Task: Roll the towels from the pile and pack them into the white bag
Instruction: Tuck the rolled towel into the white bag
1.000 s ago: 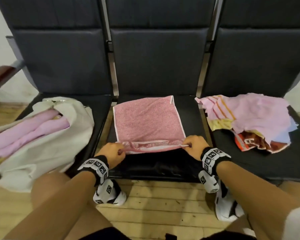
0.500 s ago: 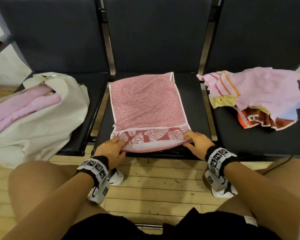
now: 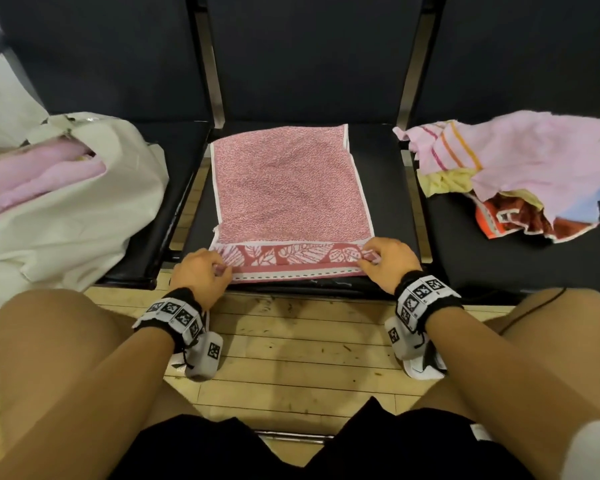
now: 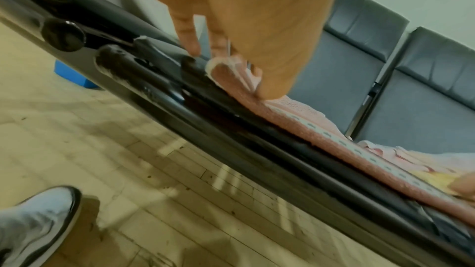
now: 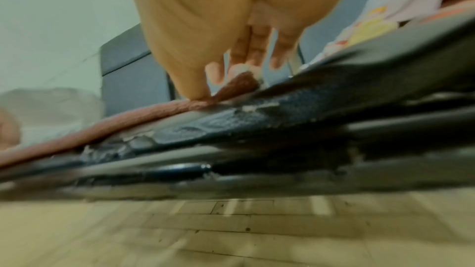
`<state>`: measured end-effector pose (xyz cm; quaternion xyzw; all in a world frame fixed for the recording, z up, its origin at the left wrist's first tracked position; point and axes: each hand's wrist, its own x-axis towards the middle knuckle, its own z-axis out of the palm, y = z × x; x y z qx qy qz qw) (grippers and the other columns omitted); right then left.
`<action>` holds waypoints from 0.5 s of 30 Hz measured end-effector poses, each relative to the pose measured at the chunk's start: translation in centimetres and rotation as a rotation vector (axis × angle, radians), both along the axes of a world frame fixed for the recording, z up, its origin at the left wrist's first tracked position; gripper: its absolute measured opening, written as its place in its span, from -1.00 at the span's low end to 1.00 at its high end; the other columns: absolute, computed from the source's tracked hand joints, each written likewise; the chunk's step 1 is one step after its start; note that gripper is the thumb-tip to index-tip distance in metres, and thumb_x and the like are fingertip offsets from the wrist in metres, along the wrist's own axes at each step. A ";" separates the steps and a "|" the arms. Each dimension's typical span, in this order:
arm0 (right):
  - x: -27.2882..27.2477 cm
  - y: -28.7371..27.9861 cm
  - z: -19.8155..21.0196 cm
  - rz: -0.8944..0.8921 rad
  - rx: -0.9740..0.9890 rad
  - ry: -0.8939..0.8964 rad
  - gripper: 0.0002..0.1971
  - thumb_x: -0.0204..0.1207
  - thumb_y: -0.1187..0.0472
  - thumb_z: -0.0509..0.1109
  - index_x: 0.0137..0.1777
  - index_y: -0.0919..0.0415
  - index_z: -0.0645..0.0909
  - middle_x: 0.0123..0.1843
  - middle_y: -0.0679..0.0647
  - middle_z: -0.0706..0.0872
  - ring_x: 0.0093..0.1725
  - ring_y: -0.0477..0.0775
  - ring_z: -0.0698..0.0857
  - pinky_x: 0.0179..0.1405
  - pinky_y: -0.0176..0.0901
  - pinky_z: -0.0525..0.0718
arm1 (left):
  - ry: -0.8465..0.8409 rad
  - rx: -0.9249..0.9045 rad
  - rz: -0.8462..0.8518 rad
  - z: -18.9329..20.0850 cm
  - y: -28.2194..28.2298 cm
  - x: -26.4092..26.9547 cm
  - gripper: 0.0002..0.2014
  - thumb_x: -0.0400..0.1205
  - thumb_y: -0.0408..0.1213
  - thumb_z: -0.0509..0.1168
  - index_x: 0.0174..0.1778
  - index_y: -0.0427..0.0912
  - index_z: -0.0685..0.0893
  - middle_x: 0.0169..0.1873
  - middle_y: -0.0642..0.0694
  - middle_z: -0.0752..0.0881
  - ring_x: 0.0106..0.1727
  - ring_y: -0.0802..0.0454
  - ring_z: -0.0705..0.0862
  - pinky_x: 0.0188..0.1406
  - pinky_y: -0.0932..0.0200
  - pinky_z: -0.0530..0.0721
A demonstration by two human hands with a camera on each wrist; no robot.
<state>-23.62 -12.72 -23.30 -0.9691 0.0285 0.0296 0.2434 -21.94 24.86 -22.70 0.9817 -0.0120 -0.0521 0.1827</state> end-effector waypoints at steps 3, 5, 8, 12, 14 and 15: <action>0.0 1.4 -0.2 0.143 -0.162 -0.216 -0.78 0.37 0.30 0.54 0.03 0.18 0.73 0.04 0.11 0.69 0.06 0.26 0.62 0.04 0.14 0.64 | -0.119 0.098 -0.020 0.2 -0.8 -0.2 -0.85 0.48 -0.23 0.51 -0.12 -0.05 0.67 0.02 -0.09 0.64 0.05 -0.21 0.60 0.03 -0.17 0.60; -0.2 2.5 -0.8 0.287 -0.164 -0.249 -0.69 0.25 0.57 0.47 -0.07 0.24 0.72 -0.03 0.16 0.69 -0.01 0.29 0.64 -0.13 0.16 0.72 | -0.224 0.146 -0.199 -0.3 -1.4 -0.1 -0.76 0.36 -0.51 0.50 -0.14 -0.15 0.72 -0.04 -0.17 0.68 -0.02 -0.30 0.60 -0.11 -0.18 0.57; -0.7 3.6 -1.1 0.390 -0.140 -0.157 -0.64 0.25 0.65 0.37 -0.05 0.27 0.72 -0.02 0.17 0.72 0.06 0.30 0.63 -0.14 0.15 0.76 | -0.166 0.082 -0.310 -1.0 -2.4 -0.6 -0.75 0.39 -0.66 0.40 -0.17 -0.23 0.74 -0.13 -0.17 0.70 -0.07 -0.27 0.63 -0.18 -0.14 0.69; -0.9 3.2 -0.8 0.365 -0.118 -0.101 -0.75 0.46 0.25 0.35 0.11 0.21 0.71 0.10 0.10 0.72 0.18 0.20 0.60 0.24 0.11 0.64 | -0.161 0.040 -0.294 -1.1 -2.6 -1.8 -0.92 0.53 -0.38 0.41 -0.08 -0.24 0.73 -0.12 -0.13 0.69 -0.05 -0.19 0.61 -0.06 -0.14 0.69; -0.9 3.0 -1.1 0.369 -0.144 -0.098 -0.70 0.50 0.10 0.38 0.19 0.17 0.70 0.16 0.07 0.71 0.22 0.16 0.60 0.35 0.06 0.57 | -0.124 0.116 -0.324 -1.1 -2.8 -2.2 -0.73 0.54 -0.14 0.43 0.10 -0.18 0.70 0.00 -0.07 0.69 0.06 -0.14 0.61 0.09 -0.10 0.67; -0.9 2.9 -1.2 0.373 -0.150 -0.086 -0.67 0.52 0.07 0.39 0.24 0.15 0.68 0.21 0.05 0.70 0.27 0.15 0.59 0.40 0.02 0.53 | -0.113 0.155 -0.326 -1.2 -2.9 -2.2 -0.66 0.55 -0.08 0.42 0.20 -0.15 0.69 0.07 -0.05 0.70 0.12 -0.13 0.60 0.16 -0.09 0.64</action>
